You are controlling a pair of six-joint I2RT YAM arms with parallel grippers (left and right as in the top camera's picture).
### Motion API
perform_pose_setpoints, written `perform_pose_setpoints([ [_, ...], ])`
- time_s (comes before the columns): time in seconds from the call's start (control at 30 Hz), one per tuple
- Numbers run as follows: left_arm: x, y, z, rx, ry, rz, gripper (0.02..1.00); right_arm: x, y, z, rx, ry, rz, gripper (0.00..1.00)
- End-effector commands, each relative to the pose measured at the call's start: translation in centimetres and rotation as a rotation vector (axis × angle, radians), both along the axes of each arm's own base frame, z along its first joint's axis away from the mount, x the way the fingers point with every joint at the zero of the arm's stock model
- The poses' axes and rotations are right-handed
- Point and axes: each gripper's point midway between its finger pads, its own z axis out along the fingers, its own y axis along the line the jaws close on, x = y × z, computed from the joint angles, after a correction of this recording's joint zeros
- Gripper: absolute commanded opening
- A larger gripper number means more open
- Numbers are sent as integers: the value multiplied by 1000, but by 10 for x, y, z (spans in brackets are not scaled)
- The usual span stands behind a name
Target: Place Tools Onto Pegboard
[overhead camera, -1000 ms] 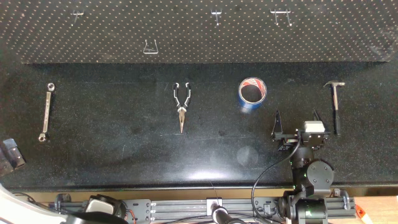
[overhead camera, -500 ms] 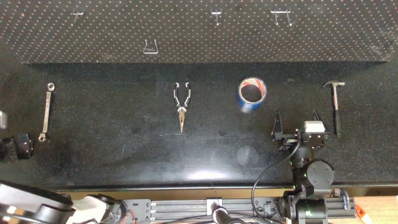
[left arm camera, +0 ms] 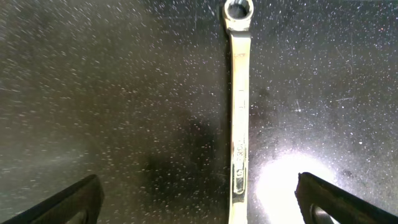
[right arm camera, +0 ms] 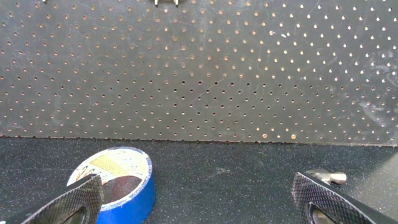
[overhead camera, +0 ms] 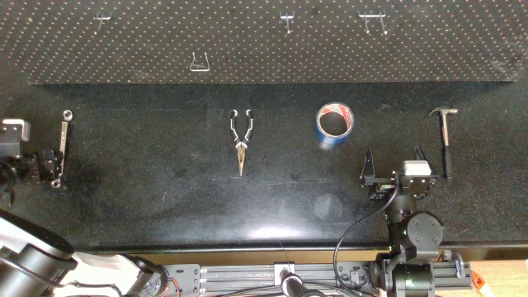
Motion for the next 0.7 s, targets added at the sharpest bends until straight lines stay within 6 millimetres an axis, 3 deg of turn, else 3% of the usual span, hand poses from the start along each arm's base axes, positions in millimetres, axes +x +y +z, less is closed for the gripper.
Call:
perform_pose_setpoints([
  [0.03, 14, -11, -7, -38, 1, -23, 996, 0, 3, -1, 12, -3, 12, 980],
  [0.33, 30, -22, -25, -48, 14, -72, 996, 0, 3, -1, 12, -3, 12, 980],
  [0.7, 33, -12, -34, -47, 19, -17, 996, 0, 3, -1, 12, -3, 12, 980],
])
